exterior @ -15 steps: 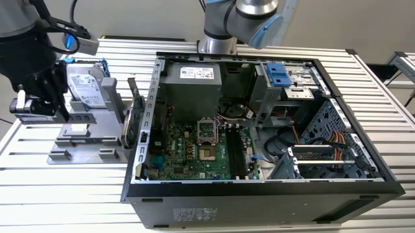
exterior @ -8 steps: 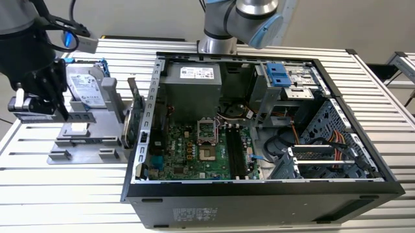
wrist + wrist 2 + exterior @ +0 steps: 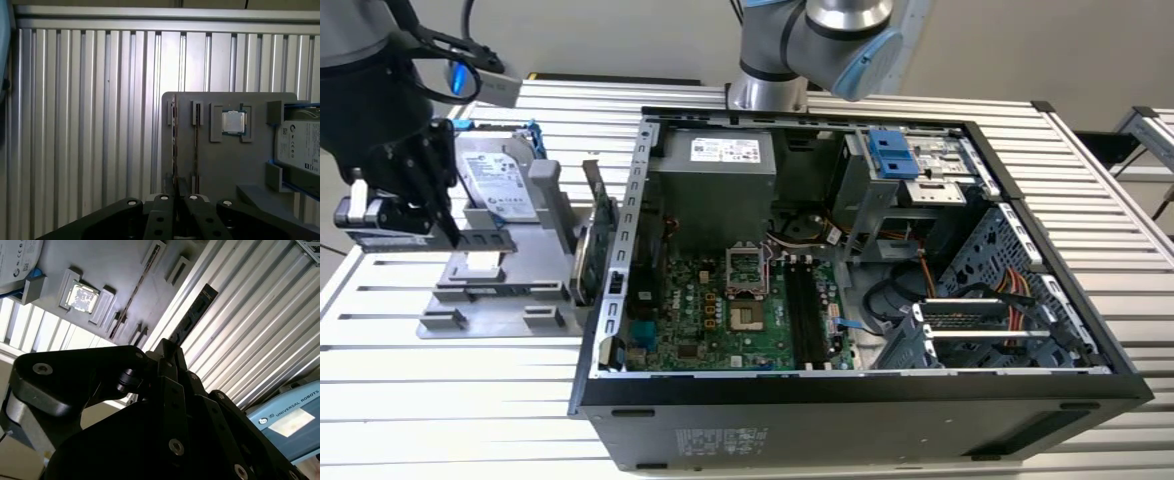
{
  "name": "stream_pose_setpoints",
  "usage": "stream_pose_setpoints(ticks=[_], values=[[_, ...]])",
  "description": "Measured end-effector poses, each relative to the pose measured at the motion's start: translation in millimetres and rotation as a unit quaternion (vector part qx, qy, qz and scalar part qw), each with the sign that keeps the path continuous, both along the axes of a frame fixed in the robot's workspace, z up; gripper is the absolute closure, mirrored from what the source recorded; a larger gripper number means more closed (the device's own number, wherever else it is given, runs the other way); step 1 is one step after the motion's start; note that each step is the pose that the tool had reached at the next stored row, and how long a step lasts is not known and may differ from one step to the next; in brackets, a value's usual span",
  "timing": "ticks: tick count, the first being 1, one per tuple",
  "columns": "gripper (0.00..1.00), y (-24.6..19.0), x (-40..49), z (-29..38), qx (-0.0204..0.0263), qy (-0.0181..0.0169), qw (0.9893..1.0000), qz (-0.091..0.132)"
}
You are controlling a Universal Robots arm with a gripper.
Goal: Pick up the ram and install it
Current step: 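Pick up the ram and move it above insertion slot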
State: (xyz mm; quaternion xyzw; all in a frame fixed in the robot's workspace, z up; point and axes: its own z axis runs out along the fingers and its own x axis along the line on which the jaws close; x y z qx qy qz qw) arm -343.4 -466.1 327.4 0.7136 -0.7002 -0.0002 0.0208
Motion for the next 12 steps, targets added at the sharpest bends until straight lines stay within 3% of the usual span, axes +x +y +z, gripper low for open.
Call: stream_pose_setpoints(ticks=[12], values=[[1.0, 0.0, 0.0, 3.0, 0.0, 0.0, 1.0, 0.0]])
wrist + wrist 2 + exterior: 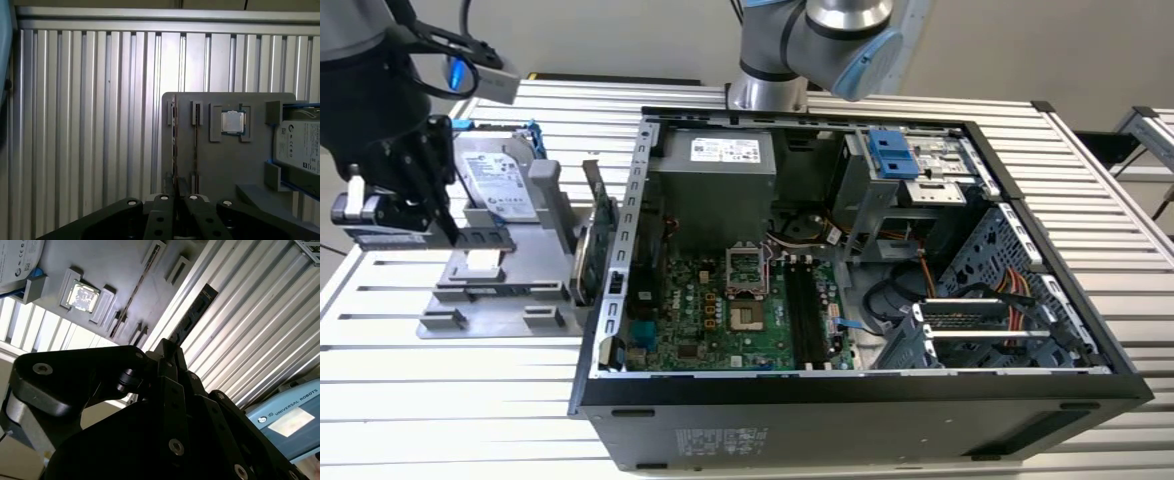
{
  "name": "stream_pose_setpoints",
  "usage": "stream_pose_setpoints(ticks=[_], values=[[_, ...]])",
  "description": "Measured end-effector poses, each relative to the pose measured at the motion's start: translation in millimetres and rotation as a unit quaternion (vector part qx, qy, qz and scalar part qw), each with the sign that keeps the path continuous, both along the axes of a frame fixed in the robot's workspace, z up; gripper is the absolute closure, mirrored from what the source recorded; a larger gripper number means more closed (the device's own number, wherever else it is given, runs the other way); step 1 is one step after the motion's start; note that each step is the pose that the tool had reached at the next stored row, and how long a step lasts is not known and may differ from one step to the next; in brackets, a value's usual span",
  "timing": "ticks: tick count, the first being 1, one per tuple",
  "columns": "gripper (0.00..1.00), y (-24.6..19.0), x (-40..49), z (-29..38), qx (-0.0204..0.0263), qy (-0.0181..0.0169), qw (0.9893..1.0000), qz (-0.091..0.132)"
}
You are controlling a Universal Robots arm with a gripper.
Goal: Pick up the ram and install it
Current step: 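Pick up the ram and move it above insertion slot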
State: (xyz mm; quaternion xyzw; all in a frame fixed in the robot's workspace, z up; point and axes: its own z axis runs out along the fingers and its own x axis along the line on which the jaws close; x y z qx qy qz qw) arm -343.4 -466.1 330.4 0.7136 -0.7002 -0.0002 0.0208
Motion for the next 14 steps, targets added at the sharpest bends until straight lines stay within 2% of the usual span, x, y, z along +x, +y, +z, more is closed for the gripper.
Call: stream_pose_setpoints(ticks=[14], values=[[1.0, 0.0, 0.0, 3.8, 0.0, 0.0, 1.0, 0.0]])
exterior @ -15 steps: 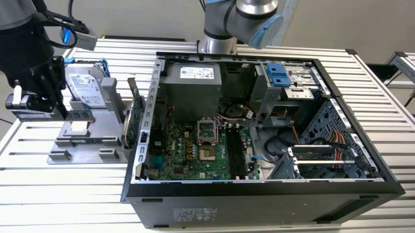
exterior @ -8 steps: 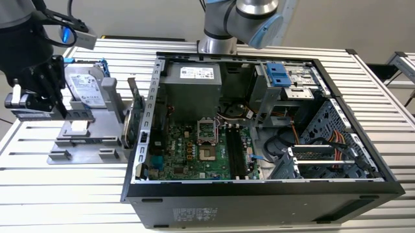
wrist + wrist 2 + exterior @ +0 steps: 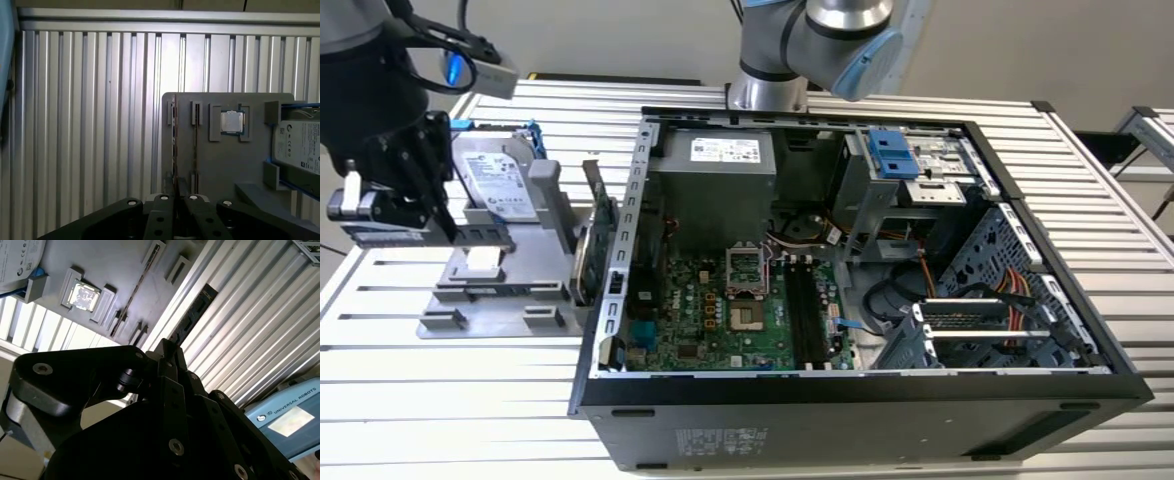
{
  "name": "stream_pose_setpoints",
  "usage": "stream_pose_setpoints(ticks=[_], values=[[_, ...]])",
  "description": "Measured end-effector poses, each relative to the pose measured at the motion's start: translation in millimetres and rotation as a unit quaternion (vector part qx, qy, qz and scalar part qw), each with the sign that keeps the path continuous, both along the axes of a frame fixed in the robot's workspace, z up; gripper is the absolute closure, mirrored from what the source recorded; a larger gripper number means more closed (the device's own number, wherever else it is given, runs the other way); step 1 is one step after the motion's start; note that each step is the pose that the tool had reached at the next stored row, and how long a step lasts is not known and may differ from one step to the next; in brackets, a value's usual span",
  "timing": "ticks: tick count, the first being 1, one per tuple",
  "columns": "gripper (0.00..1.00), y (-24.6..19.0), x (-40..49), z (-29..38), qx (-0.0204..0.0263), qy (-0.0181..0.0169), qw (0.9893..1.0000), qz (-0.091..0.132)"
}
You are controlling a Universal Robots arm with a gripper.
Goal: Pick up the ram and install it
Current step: 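Pick up the ram and move it above insertion slot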
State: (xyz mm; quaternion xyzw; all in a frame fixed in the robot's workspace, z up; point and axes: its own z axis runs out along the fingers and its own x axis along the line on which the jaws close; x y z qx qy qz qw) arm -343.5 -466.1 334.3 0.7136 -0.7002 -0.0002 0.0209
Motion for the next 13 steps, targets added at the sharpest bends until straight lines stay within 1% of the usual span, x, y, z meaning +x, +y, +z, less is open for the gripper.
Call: stream_pose_setpoints(ticks=[6, 13], values=[[1.0, 0.0, 0.0, 2.4, 0.0, 0.0, 1.0, 0.0], [1.0, 0.0, 0.0, 7.5, 0.0, 0.0, 1.0, 0.0]])
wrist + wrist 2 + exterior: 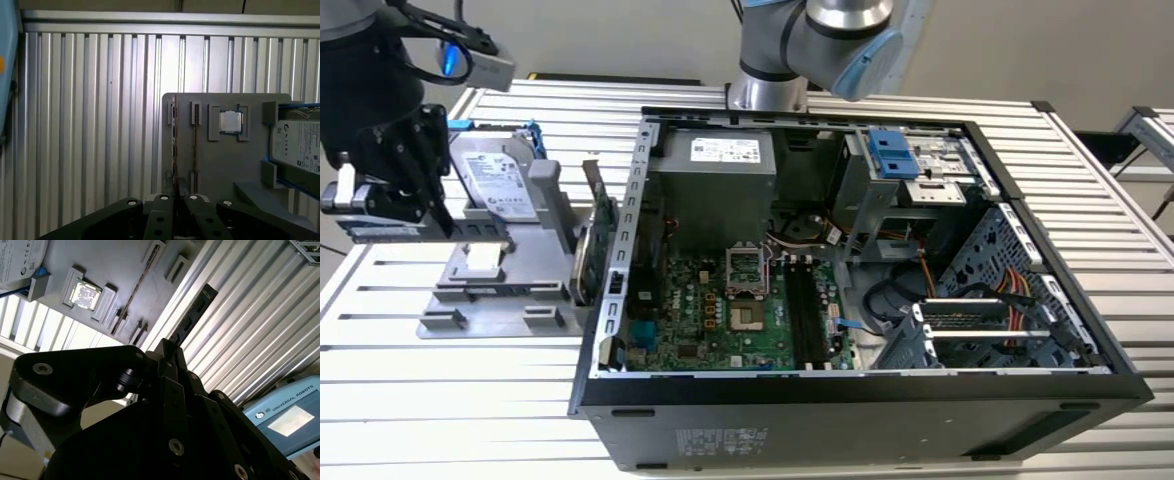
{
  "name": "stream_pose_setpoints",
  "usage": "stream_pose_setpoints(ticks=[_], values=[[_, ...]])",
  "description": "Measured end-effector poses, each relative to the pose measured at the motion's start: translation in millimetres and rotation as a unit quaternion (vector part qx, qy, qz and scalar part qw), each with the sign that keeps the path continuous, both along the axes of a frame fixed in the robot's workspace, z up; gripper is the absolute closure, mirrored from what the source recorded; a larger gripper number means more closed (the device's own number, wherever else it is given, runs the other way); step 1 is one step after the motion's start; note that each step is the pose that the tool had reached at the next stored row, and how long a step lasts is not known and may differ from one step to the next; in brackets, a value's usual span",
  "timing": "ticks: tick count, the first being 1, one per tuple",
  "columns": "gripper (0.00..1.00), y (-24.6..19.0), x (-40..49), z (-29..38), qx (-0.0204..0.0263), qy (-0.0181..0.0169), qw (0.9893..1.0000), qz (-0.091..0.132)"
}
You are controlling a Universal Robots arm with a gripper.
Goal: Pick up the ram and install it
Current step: 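Pick up the ram and move it above insertion slot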
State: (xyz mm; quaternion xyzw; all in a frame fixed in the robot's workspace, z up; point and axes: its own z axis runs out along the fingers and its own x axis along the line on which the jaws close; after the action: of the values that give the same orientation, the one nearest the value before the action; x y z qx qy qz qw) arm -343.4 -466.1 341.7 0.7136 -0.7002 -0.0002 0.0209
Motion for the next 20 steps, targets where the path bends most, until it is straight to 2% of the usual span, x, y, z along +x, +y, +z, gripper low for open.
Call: stream_pose_setpoints(ticks=[13, 20], values=[[1.0, 0.0, 0.0, 9.7, 0.0, 0.0, 1.0, 0.0], [1.0, -0.1, 0.1, 12.8, 0.0, 0.0, 1.0, 0.0]])
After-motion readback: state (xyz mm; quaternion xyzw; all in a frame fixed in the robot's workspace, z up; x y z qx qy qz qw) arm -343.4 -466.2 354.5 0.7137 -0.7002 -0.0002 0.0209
